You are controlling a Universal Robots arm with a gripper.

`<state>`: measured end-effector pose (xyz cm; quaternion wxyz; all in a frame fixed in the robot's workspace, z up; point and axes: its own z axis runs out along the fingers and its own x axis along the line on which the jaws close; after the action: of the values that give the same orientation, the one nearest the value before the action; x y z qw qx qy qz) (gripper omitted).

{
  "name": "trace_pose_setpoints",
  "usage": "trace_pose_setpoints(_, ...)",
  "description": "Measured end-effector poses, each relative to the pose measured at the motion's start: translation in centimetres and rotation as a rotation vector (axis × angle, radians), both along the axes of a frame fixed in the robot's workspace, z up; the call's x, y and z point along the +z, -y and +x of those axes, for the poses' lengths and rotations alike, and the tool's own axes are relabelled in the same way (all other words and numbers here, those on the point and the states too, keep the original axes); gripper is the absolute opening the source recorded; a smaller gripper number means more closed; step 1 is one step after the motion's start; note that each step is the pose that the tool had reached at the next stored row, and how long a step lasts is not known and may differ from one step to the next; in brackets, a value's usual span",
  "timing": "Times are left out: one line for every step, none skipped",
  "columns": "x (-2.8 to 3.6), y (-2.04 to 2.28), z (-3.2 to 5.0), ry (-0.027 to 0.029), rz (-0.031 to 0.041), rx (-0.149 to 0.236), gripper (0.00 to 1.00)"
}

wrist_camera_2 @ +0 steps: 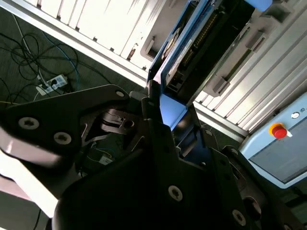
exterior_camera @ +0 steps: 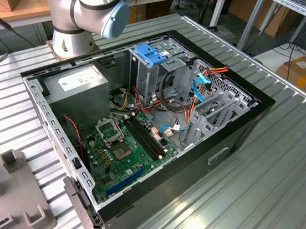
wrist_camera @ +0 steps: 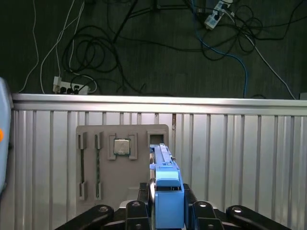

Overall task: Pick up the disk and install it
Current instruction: 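Insert the disk into the insertion slot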

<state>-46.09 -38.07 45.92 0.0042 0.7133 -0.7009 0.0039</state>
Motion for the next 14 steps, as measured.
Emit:
trace_pose_setpoints(0.23, 0.00, 0.00, 0.0002, 0.0000, 0.000, 0.37)
trace_pose_setpoints(0.50, 0.00, 0.00, 0.0006, 0.0000, 0.000, 0.37)
trace_pose_setpoints(0.97, 0.00, 0.00, 0.0012, 0.0000, 0.000, 0.37)
trace_pose_setpoints(1.39, 0.00, 0.00, 0.0014, 0.0000, 0.000, 0.37)
trace_pose_setpoints(1.53, 0.00, 0.00, 0.0017, 0.0000, 0.000, 0.37)
trace_pose_setpoints(1.53, 0.00, 0.00, 0.0018, 0.0000, 0.000, 0.37)
trace_pose_setpoints(1.53, 0.00, 0.00, 0.0019, 0.0000, 0.000, 0.37)
trace_pose_setpoints(1.53, 0.00, 0.00, 0.0019, 0.0000, 0.000, 0.37)
trace_pose_setpoints(1.54, 0.00, 0.01, 0.0019, 0.0000, 0.000, 0.37)
trace_pose_setpoints(1.60, 0.00, 0.00, 0.0016, -0.0002, 0.000, 0.37)
trace_pose_setpoints(1.89, 0.00, 0.00, 0.0019, 0.0000, 0.000, 0.37)
trace_pose_setpoints(2.18, 0.00, 0.00, 0.0020, 0.0000, 0.000, 0.37)
trace_pose_setpoints(2.43, 0.00, 0.00, 0.0019, 0.0000, 0.000, 0.37)
trace_pose_setpoints(2.81, 0.00, 0.01, 0.0019, -0.0001, 0.000, 0.37)
